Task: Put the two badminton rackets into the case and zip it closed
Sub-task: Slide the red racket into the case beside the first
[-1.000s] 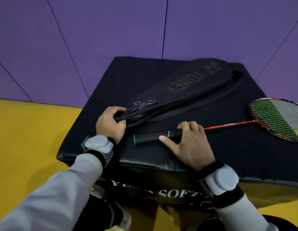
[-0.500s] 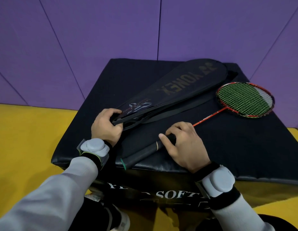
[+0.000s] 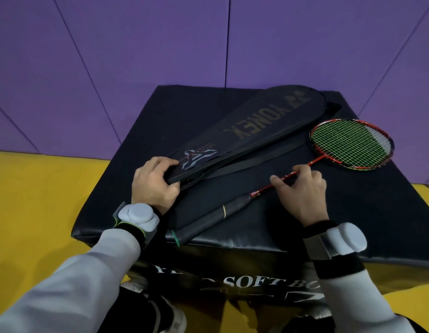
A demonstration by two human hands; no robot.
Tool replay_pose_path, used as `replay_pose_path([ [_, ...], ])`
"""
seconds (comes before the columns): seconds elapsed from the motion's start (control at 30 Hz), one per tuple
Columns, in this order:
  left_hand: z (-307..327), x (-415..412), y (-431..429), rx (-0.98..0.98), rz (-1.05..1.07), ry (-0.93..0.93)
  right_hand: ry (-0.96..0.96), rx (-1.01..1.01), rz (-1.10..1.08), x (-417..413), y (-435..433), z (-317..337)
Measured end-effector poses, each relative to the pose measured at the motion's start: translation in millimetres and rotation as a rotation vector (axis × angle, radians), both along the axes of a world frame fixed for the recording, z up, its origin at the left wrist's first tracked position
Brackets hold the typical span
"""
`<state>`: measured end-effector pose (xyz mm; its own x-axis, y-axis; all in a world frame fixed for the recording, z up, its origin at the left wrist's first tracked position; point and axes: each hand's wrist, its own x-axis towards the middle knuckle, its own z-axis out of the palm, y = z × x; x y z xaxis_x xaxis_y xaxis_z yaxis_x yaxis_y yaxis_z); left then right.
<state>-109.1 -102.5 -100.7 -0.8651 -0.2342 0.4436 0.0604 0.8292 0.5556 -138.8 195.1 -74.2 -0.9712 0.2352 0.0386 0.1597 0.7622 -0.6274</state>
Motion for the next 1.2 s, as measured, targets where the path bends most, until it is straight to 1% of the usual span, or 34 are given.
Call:
replay_pose_path([
  [0.1,1,0,-1,0.008,-0.003,-0.017,-0.025,0.032,-0.07,-7,2,-4],
  [0.27,2,0,-1,0.008,0.0,-0.032,0.029,0.143,-0.088,-10,-7,-9],
  [0.37,2,0,0,-0.006,-0.001,-0.037,0.058,0.095,-0.095,-13,-8,-10],
  [0.43,1,1,0,-0.019,-0.004,-0.033,0.072,0.022,-0.085,-15,-7,-12],
  [0.5,0,0,0,-0.041,-0.006,-0.017,0.056,-0.102,-0.087,-18,-4,-13],
  [0.6,-2,0,1,-0.116,-0.014,0.042,0.01,-0.372,-0.151,-23,4,-11],
  [0.67,-2,0,3,-0.179,-0.006,0.092,-0.021,-0.61,-0.177,-23,7,-7],
  [0.73,-3,1,4,-0.228,0.001,0.121,-0.04,-0.862,-0.167,-23,9,-4],
  [0.8,-4,1,4,-0.277,-0.005,0.118,-0.047,-1.03,-0.145,-22,8,-1],
  [0.87,-6,1,3,-0.317,-0.014,0.097,-0.082,-1.116,-0.129,-20,8,2],
  [0.93,-9,0,2,-0.326,-0.023,0.078,-0.103,-1.155,-0.118,-18,7,3],
  [1.0,-12,-2,1,-0.305,-0.017,0.08,-0.11,-1.153,-0.096,-16,6,5],
  [1.2,-13,-4,2,-0.266,0.011,0.171,-0.115,-1.163,-0.076,-14,4,5],
])
